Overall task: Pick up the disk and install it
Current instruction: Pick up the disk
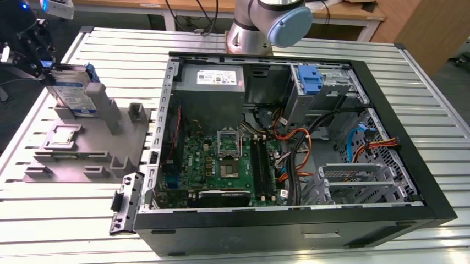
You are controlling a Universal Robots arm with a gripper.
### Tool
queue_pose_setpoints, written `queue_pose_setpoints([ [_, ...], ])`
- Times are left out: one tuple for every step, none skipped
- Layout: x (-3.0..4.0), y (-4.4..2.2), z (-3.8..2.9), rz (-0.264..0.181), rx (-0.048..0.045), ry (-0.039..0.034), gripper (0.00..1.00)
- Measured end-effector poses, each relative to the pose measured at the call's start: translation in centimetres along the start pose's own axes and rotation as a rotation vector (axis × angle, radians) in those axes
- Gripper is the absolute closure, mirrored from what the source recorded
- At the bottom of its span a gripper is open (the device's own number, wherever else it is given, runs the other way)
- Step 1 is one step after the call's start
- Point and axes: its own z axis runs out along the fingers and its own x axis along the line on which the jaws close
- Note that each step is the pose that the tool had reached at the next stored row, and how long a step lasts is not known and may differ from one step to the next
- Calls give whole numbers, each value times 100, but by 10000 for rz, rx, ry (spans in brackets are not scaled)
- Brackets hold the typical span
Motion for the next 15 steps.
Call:
queue_pose_setpoints([
  [0, 0, -6, 0, -1, 1, 63],
  [0, 0, -14, 0, -2, 1, 63],
  [-1, 0, -24, 0, -1, 0, 63],
  [-2, 1, -35, 0, -1, 0, 63],
  [-2, 1, -45, 0, -1, 1, 63],
  [-3, 1, -55, 0, -2, 2, 63],
  [-3, 1, -65, 0, -1, 3, 63],
  [-4, 1, -77, 0, -2, 5, 63],
  [-4, 1, -89, 0, -1, 6, 63],
  [-5, 1, -99, 0, -1, 8, 63],
  [-5, 0, -110, -1, -1, 10, 63],
  [-5, 0, -118, 0, 0, 12, 63],
  [-6, 0, -128, 0, -2, 14, 63],
  [-6, 0, -136, 0, -1, 16, 63],
  [-7, 0, -145, 0, 0, 17, 63],
])
